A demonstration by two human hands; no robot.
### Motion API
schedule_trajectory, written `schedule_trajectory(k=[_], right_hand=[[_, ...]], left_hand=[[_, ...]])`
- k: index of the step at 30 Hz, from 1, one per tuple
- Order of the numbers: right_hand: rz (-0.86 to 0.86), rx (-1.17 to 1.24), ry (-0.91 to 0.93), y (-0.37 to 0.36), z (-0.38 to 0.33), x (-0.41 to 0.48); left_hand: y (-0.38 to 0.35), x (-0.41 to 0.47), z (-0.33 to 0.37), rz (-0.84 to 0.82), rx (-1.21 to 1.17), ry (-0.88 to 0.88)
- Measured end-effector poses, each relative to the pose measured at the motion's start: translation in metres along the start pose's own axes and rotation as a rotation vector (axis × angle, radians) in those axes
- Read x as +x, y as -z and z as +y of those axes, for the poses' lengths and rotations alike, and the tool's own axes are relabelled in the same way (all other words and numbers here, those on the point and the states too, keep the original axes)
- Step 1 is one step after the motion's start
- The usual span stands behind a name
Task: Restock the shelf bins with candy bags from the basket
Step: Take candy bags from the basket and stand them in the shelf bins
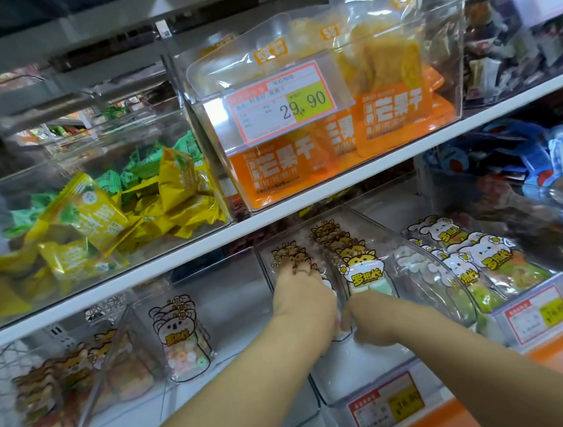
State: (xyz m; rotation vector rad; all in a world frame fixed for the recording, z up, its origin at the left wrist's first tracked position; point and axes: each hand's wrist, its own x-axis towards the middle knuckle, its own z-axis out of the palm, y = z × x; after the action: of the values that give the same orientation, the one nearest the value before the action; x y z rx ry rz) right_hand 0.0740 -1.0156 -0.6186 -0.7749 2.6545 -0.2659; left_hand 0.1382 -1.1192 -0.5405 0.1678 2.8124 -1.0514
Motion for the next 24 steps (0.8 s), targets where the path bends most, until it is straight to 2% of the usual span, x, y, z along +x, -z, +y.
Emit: schedule_trajectory(k=[3,5,9,11,21,24], right_hand=[[0.093,-0.05,-0.099,0.006,0.008,-0.001],[0.142,-0.086,-0.152,0.009,0.012,-0.004],[0.177,-0.05,-0.189,0.005,0.018,-0.006],[0.185,-0.027,-0.184,0.002,0.02,-0.008],[0.175,-0.083,-0.124,0.003,0.025,-0.016],[0.204,-0.074,-0.08,0.006,0.028,-0.026]], left_hand=[[0.002,-0.002,0.012,-0.079,0.081,0.007],[-0.001,0.0,0.022,-0.124,0.067,-0.06],[-0.013,0.015,0.038,-0.392,-0.155,-0.179],[-0.017,0.022,0.039,-0.439,-0.201,-0.16],[-0.023,0.027,0.043,-0.506,-0.242,-0.053],[-0.014,0.012,0.036,-0.369,-0.293,-0.059]])
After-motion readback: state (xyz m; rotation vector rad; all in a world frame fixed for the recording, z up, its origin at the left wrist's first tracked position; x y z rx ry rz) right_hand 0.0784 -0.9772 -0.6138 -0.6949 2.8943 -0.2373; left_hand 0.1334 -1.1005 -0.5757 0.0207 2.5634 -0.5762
